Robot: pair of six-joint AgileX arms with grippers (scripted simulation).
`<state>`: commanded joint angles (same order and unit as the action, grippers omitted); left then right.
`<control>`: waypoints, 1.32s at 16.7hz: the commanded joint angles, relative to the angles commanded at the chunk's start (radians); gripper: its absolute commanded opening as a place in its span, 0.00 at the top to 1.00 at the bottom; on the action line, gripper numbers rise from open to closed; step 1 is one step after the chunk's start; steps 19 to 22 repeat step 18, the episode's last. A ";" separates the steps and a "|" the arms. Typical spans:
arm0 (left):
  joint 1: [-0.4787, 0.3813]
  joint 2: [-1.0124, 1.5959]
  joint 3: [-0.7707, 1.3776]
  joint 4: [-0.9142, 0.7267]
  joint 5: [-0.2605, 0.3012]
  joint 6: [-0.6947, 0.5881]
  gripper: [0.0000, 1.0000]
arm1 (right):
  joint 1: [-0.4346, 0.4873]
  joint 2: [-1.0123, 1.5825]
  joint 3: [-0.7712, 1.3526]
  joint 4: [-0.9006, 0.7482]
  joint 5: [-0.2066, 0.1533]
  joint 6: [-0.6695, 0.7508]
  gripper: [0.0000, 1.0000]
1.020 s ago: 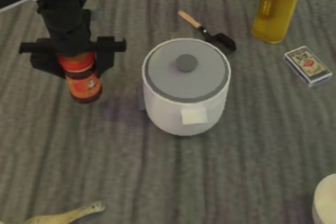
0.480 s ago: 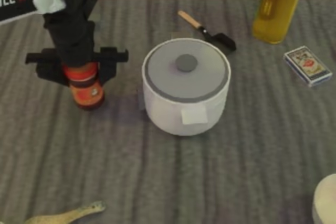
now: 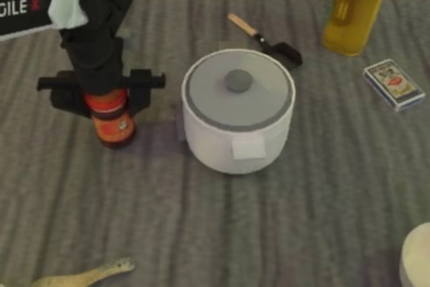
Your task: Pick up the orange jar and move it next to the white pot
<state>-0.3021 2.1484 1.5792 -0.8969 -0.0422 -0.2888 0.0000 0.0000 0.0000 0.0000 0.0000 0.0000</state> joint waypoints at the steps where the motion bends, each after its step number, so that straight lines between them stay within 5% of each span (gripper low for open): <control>1: 0.000 0.000 0.000 0.000 0.000 0.000 0.85 | 0.000 0.000 0.000 0.000 0.000 0.000 0.00; 12: 0.000 0.000 0.000 0.000 0.000 0.000 0.02 | 0.000 0.000 0.000 0.000 0.000 0.000 0.00; 22: 0.000 0.000 0.000 0.000 0.000 0.000 0.00 | 0.000 0.000 0.000 0.000 0.000 0.000 0.00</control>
